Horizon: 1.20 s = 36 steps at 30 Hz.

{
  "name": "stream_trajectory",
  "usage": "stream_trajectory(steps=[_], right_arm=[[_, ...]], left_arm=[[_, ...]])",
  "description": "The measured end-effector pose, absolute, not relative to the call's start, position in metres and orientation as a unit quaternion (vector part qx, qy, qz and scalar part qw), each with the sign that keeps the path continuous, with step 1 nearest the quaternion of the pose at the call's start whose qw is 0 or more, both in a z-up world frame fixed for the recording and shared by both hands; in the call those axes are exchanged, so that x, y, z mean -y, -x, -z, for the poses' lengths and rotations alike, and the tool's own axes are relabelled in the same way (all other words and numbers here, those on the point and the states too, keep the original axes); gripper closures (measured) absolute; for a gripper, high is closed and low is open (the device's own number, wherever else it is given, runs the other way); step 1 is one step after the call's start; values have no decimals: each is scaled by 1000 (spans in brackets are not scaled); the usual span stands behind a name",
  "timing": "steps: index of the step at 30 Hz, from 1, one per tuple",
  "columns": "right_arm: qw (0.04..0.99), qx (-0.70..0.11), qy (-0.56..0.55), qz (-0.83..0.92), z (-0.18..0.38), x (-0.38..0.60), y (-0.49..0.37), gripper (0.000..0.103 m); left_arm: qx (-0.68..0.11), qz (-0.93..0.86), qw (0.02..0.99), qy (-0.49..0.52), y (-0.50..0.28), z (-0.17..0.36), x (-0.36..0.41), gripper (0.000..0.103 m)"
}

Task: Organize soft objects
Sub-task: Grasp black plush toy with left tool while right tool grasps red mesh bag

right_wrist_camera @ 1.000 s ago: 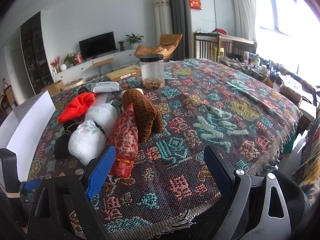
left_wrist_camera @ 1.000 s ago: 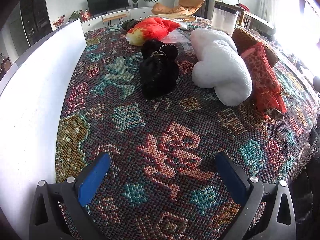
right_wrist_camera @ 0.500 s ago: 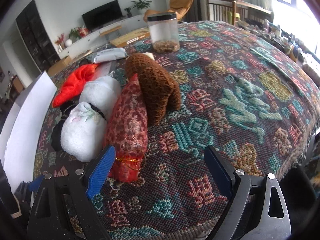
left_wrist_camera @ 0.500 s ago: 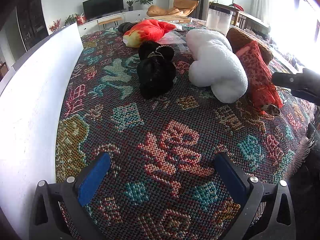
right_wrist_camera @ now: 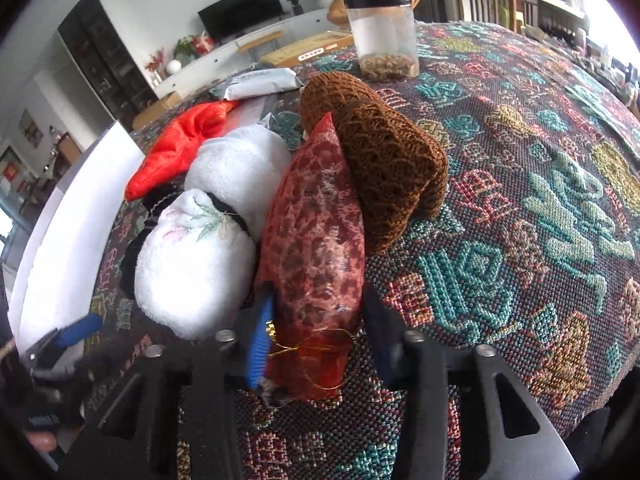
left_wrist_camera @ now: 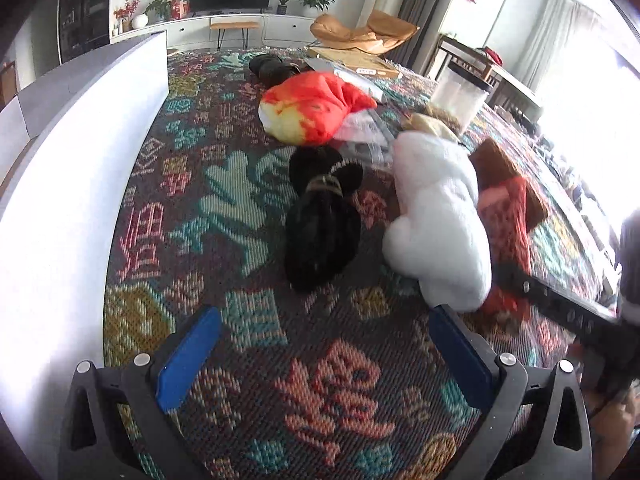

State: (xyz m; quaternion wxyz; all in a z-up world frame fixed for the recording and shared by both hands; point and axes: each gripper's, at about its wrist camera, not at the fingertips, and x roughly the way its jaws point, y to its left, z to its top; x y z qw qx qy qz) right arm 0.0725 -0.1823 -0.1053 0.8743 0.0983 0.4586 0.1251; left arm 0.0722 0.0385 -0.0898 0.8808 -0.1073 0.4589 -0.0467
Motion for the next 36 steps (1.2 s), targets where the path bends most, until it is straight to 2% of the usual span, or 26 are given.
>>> stream_trajectory(steps=[3,7,10,12,13,14,16,17,18,19,24,25,26,27,28,30,32,33,34,35,36], right_arm=[[879,-448,-105,-125,101,184,-69,65],[869,-445,-163,-142,99,202,-63,68],[832,-476,-233,-165,106,226,-59,68],[819,-491,-241,-176,106,240,-58,68],[820,-494,-229,-175,103,248,-58,68],[824,-497,-212,-169,101,255,-58,68],[832,-506,-173,-149,97,270,-62,57],[833,-523,-129,-125,95,281,-68,51],[833,-523,-129,-125,95,281,-68,29],[834,-528,-111,-118,93,284,-70,20],[845,-518,14,-134,75,263,-71,20],[845,-512,48,-147,72,251,-69,21],[844,-505,80,-159,72,238,-68,21],[840,-492,140,-183,72,208,-65,21],[840,-492,140,-183,72,208,-65,21],[833,-480,189,-201,78,182,-66,21],[825,-480,224,-197,90,168,-70,24],[820,-488,231,-192,96,165,-73,31],[817,-495,231,-187,100,167,-76,65],[817,-499,225,-178,101,172,-78,75],[819,-506,205,-174,98,181,-79,76]], left_arm=[[-466,36,877,112,-106,91,-39,0],[-489,16,863,126,-138,103,-46,14],[-483,18,867,120,-150,108,-46,14],[-480,31,870,105,-156,108,-43,28],[-481,40,871,97,-157,108,-40,51],[-485,48,869,91,-158,108,-39,65],[-486,53,868,87,-153,107,-39,67],[-488,54,866,89,-147,106,-39,67],[-489,58,865,94,-139,104,-40,67],[-490,62,864,96,-129,102,-40,67],[-489,73,866,75,-87,95,-41,64],[-492,71,865,69,-84,95,-42,57],[-492,69,865,65,-82,95,-42,42],[-490,69,867,61,-80,94,-42,34],[-485,67,870,58,-80,93,-42,22],[-478,62,875,52,-80,91,-42,20],[-478,66,875,47,-85,93,-40,20],[-482,63,873,40,-88,96,-40,20],[-489,55,870,31,-91,99,-39,20],[-494,47,868,26,-93,103,-40,21],[-497,46,866,27,-93,106,-41,21]])
